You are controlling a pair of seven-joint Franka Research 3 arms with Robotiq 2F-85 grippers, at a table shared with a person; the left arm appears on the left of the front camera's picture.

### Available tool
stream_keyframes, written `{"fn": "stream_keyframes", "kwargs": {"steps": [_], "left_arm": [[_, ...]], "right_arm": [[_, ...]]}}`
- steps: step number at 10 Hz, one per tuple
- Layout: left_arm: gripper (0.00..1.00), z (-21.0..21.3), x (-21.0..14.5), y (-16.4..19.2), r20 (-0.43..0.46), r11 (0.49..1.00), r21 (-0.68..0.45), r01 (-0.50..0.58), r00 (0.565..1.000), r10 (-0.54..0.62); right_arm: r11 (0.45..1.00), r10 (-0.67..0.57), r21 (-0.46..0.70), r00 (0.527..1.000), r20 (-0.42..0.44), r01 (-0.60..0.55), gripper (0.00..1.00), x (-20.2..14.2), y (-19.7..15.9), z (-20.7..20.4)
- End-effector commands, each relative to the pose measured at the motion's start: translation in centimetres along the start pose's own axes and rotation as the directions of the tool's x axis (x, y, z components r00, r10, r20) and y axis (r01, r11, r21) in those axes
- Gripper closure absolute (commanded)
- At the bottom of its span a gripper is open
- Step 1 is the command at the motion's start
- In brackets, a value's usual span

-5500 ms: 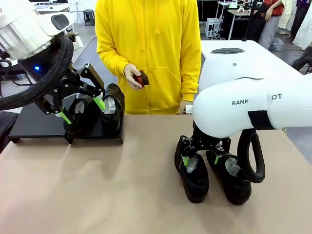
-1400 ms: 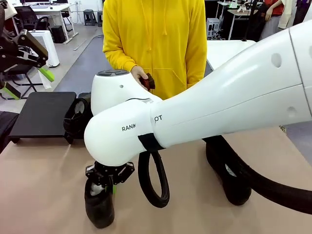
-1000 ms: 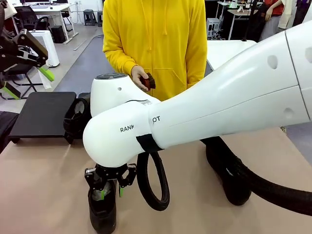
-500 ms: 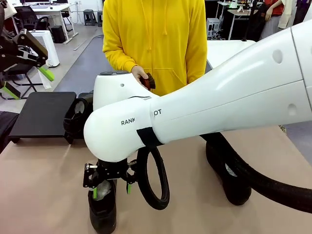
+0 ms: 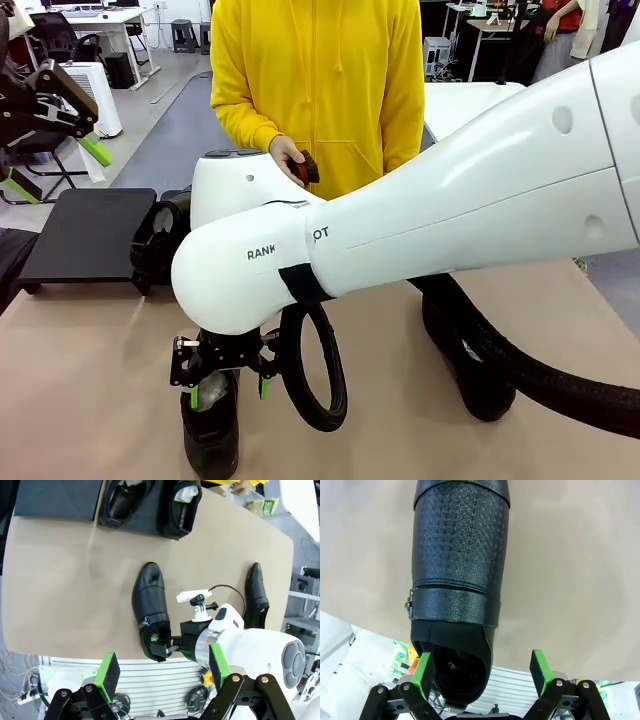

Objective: Organize the shoes by placing them on the stand.
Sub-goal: Place the Shoe from the middle of the table onto the Shoes Stand.

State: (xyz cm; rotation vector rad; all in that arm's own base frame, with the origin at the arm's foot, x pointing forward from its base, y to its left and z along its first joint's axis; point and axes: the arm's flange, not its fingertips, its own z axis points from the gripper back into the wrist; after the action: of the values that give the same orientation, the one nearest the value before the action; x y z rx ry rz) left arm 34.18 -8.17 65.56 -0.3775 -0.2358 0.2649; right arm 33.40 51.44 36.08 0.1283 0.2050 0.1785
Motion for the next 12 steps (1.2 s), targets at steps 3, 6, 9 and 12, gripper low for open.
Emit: {"fn": "stream_keyframes", "kwargs": {"steps": [3,6,9,12], "left_arm": [[0.08,0.2,0.1,0.1,0.000,1.000,-0.003,0.012,1.000,-0.012],[0.08,0.2,0.1,0.1,0.000,1.000,-0.003,0.012,1.000,-0.012],[0.08,-2.1,-3.7,-1.2,-0.079,0.998,0.064,0.004,0.997,0.001],[0.08,-6.5,-8.6,-3.2,-0.232,0.989,0.132,-0.061,0.968,0.091]], "right_arm": [[1.000,0.000,0.000,1.000,0.000,0.000,0.00,0.0,0.0,0.0],[0.995,-0.018,-0.097,0.983,0.184,0.036,0.00,-2.5,-6.8,7.4],[0.933,-0.358,0.084,0.891,0.279,0.349,0.00,-2.7,-15.0,11.7],[0.695,-0.718,0.231,0.640,0.274,0.681,0.00,-2.5,-19.5,12.6]]}}
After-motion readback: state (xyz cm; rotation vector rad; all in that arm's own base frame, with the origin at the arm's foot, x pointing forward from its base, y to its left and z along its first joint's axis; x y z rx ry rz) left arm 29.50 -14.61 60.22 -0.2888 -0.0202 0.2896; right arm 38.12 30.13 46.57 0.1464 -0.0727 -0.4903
